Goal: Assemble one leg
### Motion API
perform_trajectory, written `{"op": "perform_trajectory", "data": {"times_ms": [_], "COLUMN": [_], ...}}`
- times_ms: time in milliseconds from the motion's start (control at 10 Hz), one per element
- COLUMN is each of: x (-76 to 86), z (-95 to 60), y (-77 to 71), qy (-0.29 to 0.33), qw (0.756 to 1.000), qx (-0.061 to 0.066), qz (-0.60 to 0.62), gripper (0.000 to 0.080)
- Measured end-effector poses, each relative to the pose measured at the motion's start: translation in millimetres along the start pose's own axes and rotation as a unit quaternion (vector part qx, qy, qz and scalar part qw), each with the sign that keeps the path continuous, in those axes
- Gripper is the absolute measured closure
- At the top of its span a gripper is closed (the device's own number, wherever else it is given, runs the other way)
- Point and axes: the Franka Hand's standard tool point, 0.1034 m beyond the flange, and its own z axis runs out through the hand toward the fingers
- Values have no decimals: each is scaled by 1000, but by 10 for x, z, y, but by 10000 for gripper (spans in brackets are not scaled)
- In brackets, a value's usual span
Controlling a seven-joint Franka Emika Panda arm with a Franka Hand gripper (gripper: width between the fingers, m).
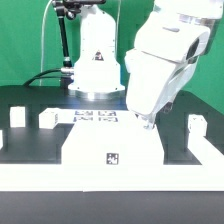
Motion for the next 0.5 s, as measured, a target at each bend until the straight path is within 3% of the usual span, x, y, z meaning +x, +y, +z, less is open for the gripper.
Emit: {"op": "perform_trajectory", "data": {"times_ms": [500], "x": [0], "z": [5], "y": [-3], "qy": [0], "qw": [1000], "qx": [0], "qz": [0], "gripper": [150]}}
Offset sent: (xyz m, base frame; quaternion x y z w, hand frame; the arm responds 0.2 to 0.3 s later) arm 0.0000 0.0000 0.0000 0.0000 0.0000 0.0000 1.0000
